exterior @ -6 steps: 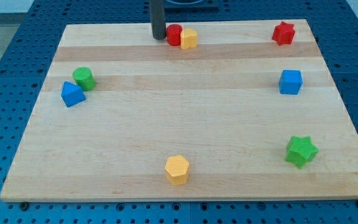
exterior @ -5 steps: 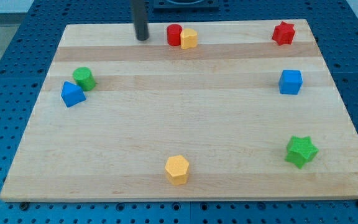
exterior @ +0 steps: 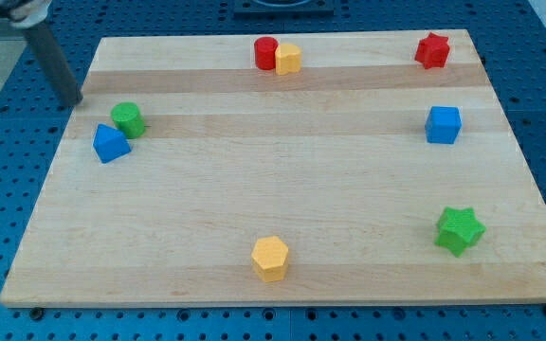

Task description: Separate the triangle and green circle

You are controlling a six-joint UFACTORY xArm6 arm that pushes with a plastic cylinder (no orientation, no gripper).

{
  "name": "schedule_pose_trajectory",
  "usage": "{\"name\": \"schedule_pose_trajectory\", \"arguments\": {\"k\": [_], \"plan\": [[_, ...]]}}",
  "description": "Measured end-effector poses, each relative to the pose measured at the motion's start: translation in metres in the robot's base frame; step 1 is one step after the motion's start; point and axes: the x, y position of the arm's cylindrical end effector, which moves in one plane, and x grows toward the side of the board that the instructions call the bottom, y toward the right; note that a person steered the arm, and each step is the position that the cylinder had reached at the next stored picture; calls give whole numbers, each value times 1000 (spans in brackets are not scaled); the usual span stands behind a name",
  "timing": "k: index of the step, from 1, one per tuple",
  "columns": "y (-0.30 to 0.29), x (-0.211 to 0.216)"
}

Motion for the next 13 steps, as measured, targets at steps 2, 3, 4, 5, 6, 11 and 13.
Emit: {"name": "schedule_pose_trajectory", "arguments": {"k": [2,3,4,5,6,11,13], "plan": [[14,76],[32,106],[77,81],[78,81],[79,52],[94,137],[48,94]]}}
